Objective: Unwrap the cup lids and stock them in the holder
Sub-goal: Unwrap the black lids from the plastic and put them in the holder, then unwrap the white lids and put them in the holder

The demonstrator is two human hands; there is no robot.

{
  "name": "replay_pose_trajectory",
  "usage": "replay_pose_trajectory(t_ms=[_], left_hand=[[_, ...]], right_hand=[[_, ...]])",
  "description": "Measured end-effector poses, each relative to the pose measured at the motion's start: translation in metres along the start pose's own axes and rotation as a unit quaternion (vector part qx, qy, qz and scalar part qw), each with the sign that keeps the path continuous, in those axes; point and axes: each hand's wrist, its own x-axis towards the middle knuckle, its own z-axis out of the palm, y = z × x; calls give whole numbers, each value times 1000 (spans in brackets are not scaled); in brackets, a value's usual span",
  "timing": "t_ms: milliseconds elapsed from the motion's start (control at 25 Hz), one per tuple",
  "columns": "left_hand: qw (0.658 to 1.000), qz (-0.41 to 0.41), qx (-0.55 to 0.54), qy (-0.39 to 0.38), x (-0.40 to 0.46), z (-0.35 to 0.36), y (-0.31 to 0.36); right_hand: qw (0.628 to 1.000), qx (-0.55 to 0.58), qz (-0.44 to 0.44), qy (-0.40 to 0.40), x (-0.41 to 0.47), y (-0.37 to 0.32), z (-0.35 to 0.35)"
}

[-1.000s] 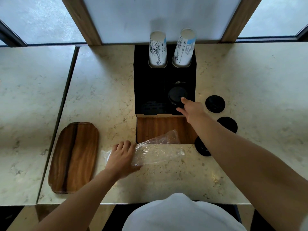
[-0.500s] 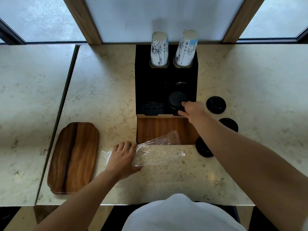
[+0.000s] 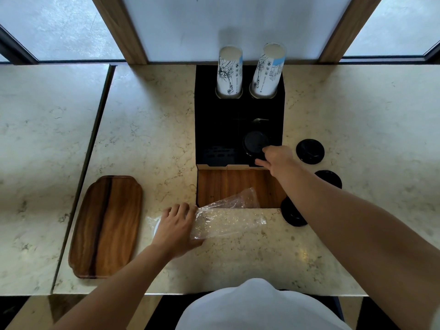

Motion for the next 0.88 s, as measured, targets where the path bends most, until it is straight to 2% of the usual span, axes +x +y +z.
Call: replay_pose_trajectory(t_ms=[80, 240, 360, 520, 600, 680, 880], left_hand=[[1000, -1, -1, 1, 0, 0, 0], [1000, -3, 1, -1, 1, 0, 1], [1000, -5, 2, -3, 0, -1, 1], [1000, -6, 3, -3, -1, -4, 2], [1000, -9, 4, -6, -1, -5, 3], [1000, -10, 3, -9, -2, -7, 4], [999, -18, -22, -14, -6, -10, 7]], right_hand=[[1000, 16, 12, 5, -4, -2, 4], [991, 102, 64, 65, -12, -5, 13], [996, 29, 39, 70, -13, -1, 6], [980, -128, -72, 133, -36, 23, -5], [980, -170, -81, 66, -54, 44, -10], [980, -195, -34, -36, -69, 66, -16], [960, -161, 63, -220, -77, 97, -17]])
